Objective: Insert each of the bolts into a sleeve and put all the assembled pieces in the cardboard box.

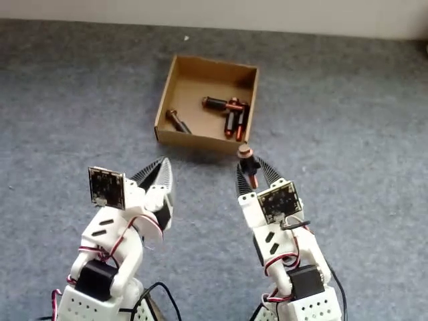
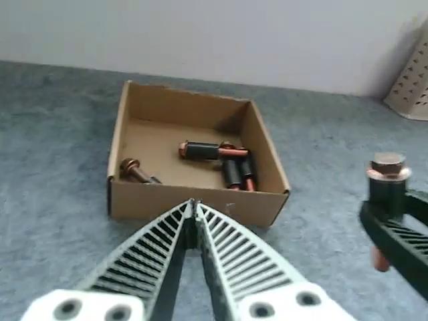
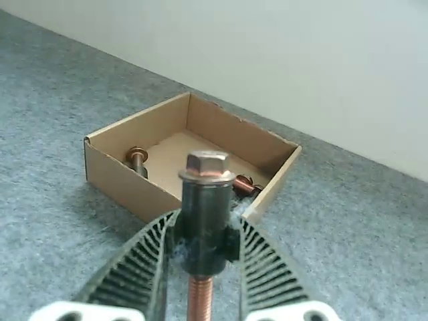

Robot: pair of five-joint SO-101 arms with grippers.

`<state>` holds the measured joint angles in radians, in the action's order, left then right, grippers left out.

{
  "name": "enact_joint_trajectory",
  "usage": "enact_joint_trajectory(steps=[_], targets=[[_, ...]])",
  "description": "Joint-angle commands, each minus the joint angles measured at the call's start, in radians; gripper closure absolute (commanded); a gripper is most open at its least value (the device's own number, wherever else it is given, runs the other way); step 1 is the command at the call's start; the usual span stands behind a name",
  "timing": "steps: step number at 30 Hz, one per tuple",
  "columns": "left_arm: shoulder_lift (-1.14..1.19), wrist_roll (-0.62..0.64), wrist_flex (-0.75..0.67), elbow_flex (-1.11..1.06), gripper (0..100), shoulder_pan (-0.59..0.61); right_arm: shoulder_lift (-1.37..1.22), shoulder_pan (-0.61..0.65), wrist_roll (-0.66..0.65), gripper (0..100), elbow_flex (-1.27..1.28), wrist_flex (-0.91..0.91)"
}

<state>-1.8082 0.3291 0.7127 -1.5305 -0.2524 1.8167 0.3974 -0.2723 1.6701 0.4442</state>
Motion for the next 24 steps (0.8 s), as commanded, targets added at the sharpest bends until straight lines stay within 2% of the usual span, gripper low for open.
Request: enact_joint_trajectory(steps=[1,8,14,17,24], targets=[[-0.008,-0.025,-0.02,-0.067,98,0.113,0.013,-0.013,0.008,99.2,0.094,-0.005],[-0.001,-0.041,-0.002,-0.166,98,0.213,0.016,-0.09,0.005,99.2,0.085,-0.01],[-0.001,-0.229,0.069,-0.165,98,0.26,0.007,-0.108,0.003,99.1,0.041,-0.03],[-0.001,-0.269,0.141,-0.165,98,0.26,0.007,-0.105,0.002,98.8,-0.024,-0.047],[-0.001,-0.27,0.348,-0.165,98,0.257,-0.001,-0.048,-0.087,96.8,-0.153,-0.053]])
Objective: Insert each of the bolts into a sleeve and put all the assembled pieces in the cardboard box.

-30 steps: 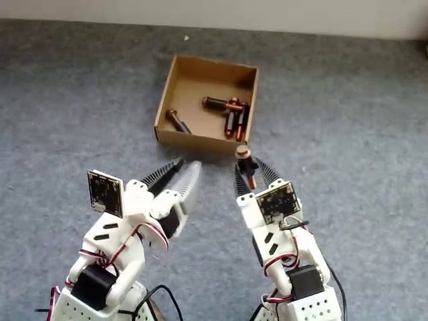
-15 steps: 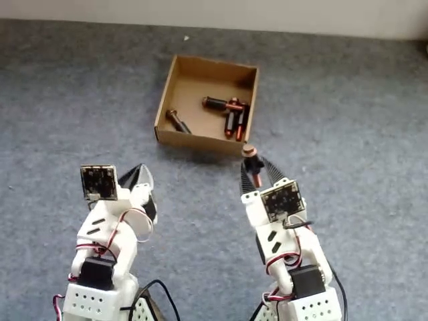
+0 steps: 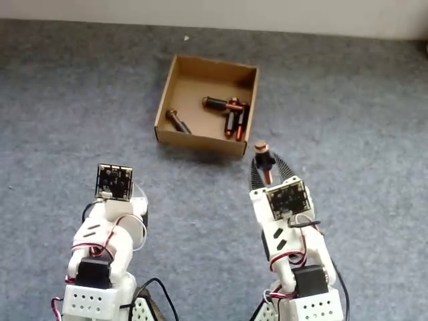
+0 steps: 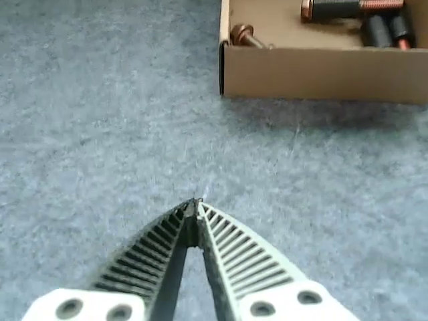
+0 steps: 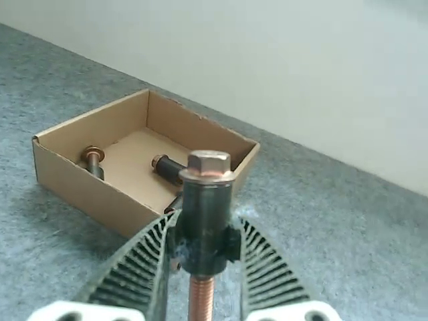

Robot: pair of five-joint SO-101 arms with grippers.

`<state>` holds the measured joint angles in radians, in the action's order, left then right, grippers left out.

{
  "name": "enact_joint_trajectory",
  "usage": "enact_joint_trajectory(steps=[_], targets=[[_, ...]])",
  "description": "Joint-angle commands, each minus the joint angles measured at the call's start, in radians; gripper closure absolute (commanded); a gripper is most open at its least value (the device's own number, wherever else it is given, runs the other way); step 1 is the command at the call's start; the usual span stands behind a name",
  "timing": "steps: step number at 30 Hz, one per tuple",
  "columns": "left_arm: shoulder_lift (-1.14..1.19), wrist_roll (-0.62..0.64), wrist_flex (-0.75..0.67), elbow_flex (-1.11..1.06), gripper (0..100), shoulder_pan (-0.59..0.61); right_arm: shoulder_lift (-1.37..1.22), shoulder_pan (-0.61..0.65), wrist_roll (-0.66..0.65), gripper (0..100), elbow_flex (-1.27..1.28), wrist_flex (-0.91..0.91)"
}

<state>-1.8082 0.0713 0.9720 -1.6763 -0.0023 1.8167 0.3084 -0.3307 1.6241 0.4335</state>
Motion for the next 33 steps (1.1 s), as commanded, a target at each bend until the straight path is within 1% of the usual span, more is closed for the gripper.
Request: enact_joint_trajectory(steps=[1,4,9,16,21,26,31,33], targets=[[-0.001,-0.012,0.104,-0.019,98,0.007,-0.018,0.054,-0.037,96.8,-0.119,-0.062],[-0.001,-0.012,0.12,-0.019,98,0.007,-0.142,0.07,-0.035,96.8,-0.147,-0.165],[-0.002,-0.012,0.12,-0.019,98,0.008,-0.538,0.071,-0.031,96.8,-0.3,-0.312],[-0.002,-0.012,0.12,-0.019,98,0.013,-1.148,0.068,-0.029,96.8,-0.662,-0.415],[-0.002,-0.014,0.11,-0.019,98,0.015,-1.497,0.068,-0.029,96.8,-0.895,-0.421],[-0.002,-0.014,0.11,-0.019,98,0.015,-1.716,0.067,-0.029,96.8,-1.03,-0.415],[-0.002,-0.014,0.11,-0.019,98,0.015,-1.801,0.067,-0.028,96.4,-1.087,-0.414],[-0.002,-0.014,0.11,-0.019,98,0.015,-1.816,0.067,-0.028,94.4,-1.098,-0.412]])
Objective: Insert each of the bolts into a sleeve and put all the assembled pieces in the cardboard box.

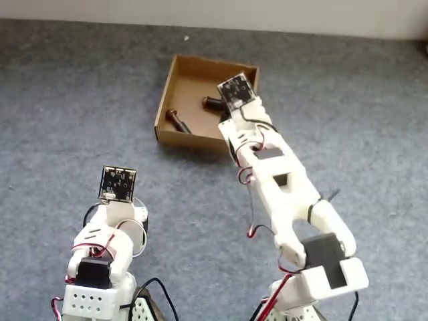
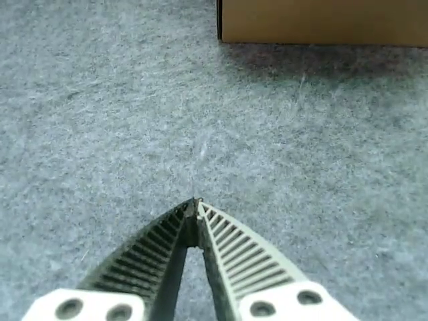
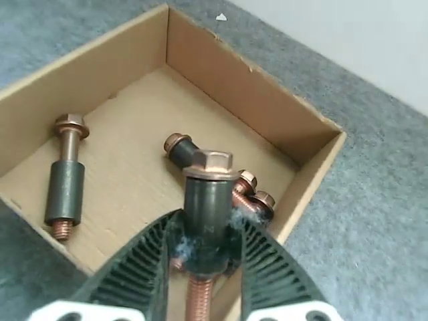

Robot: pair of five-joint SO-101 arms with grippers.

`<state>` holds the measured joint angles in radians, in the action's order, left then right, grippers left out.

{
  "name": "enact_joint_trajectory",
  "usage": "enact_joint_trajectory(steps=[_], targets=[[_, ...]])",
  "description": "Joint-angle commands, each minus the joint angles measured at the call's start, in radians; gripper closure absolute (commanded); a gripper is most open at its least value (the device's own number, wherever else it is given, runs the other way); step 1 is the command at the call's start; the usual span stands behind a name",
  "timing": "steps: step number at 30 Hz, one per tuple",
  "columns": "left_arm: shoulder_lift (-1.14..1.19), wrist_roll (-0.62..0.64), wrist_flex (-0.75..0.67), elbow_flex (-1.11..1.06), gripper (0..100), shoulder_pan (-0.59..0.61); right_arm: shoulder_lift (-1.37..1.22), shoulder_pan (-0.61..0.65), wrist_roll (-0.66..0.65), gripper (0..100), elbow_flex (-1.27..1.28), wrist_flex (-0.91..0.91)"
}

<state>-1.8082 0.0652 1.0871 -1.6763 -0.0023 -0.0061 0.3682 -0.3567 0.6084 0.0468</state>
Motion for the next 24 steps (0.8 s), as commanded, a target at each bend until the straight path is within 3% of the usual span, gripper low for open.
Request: enact_joint_trajectory(steps=[1,4,13,24], targets=[[-0.002,-0.008,-0.005,-0.019,98,0.015,0.004,0.007,-0.002,91.7,-0.082,-0.025],[-0.002,-0.008,-0.005,-0.019,98,0.015,0.008,0.008,0.031,84.2,-0.084,0.03],[-0.002,-0.008,-0.005,-0.019,98,0.015,0.265,0.048,0.114,83.9,-0.162,0.377],[-0.002,-0.006,-0.002,-0.019,98,0.015,0.72,0.058,0.118,83.9,0.257,0.46]])
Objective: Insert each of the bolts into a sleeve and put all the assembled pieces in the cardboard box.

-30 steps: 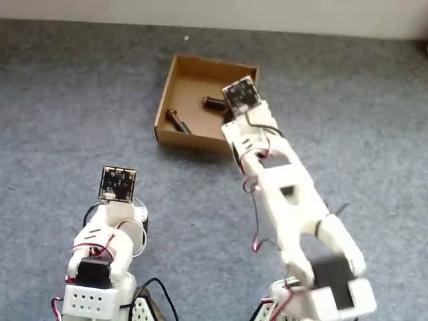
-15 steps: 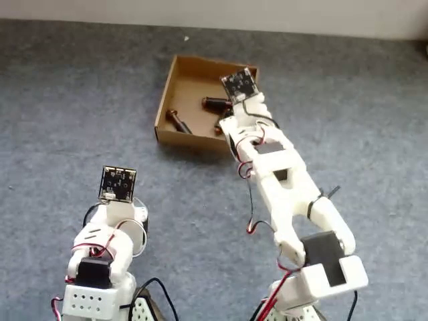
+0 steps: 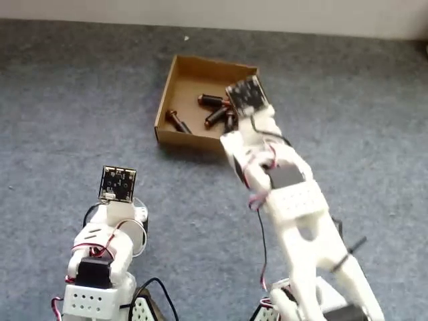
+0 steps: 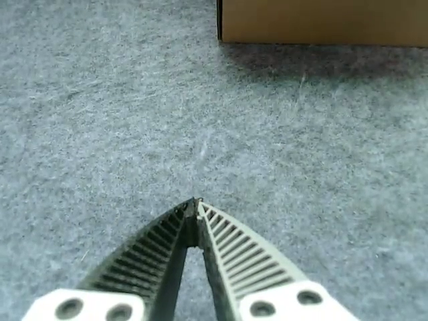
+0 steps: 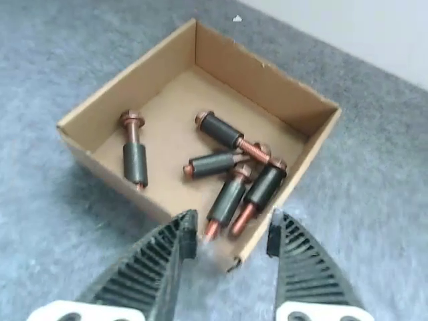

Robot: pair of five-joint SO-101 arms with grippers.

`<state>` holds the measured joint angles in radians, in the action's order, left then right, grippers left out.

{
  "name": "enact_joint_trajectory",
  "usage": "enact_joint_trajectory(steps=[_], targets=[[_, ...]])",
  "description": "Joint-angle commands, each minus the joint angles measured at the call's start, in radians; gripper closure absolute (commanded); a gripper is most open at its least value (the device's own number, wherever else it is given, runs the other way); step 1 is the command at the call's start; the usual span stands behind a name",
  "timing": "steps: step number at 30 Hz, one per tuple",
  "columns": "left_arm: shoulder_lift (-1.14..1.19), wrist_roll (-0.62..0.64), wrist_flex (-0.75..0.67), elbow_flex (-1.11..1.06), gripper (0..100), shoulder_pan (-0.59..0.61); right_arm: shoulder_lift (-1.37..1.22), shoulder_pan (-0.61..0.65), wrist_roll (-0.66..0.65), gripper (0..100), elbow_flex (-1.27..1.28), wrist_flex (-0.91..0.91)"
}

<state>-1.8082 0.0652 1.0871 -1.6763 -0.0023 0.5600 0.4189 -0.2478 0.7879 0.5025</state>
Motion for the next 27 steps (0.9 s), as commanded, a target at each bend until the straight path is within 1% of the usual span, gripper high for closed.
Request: enact_joint_trajectory(steps=[1,5,10,14,20,25,27], targets=[[-0.002,-0.006,-0.002,-0.019,98,0.015,0.203,0.007,0.011,84.0,0.12,0.004],[-0.002,-0.005,0.0,-0.019,98,0.015,0.4,0.004,0.048,85.1,0.289,0.007],[-0.002,-0.005,0.0,-0.019,98,0.015,0.642,0.004,0.044,94.3,0.47,0.007],[-0.002,-0.003,0.002,-0.019,98,0.015,0.822,0.001,0.048,94.6,0.588,0.008],[-0.002,-0.003,0.002,-0.019,98,0.015,1.058,-0.067,0.049,95.0,0.762,0.008],[-0.002,-0.003,0.002,-0.019,98,0.015,1.253,-0.094,0.049,95.0,0.944,0.008],[-0.002,-0.003,0.002,-0.019,98,0.015,1.288,-0.108,0.051,95.0,1.007,0.022]])
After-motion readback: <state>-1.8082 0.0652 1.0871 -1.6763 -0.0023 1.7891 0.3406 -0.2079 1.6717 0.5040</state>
